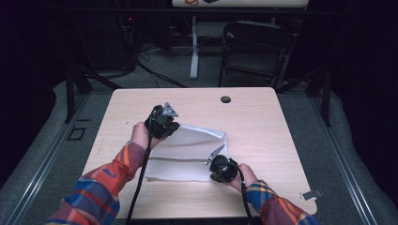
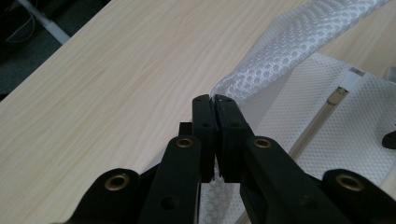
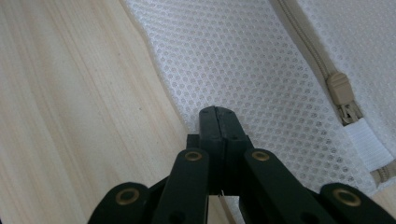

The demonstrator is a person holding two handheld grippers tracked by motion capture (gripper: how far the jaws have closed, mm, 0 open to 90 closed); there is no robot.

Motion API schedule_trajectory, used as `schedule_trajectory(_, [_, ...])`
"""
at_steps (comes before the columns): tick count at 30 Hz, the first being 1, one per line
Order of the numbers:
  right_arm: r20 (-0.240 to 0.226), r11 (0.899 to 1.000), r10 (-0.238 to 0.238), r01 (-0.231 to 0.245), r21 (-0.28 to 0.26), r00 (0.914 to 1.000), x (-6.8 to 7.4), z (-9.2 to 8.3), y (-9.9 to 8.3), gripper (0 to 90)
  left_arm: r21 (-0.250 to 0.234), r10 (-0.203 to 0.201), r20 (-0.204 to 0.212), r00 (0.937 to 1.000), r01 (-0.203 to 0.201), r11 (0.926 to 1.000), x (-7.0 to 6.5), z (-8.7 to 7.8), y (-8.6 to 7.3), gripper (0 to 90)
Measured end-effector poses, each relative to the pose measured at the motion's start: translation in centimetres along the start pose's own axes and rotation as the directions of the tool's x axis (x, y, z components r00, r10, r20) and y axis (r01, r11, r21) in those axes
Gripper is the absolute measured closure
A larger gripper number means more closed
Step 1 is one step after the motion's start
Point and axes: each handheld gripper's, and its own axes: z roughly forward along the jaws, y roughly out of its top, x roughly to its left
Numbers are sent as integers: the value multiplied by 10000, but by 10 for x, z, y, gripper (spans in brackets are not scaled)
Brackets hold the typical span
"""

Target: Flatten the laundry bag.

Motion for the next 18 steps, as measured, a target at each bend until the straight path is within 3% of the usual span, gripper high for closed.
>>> schedule_trajectory(6, [-400, 9999, 85, -80, 121, 9992, -3, -1, -1, 900, -55, 27, -208, 9998, -28, 10000, 7, 0, 9, 874])
schedule_trajectory(14, [-431, 9989, -94, 114, 462, 9990, -5, -3, 0, 900, -94, -62, -488, 9988, 58, 9999, 18, 4, 16, 874])
schedule_trajectory(18, [-609, 9990, 77, -50, 437, 9981, -5, -3, -1, 900, -131, -164, -606, 9980, 156, 9998, 22, 6, 19, 874])
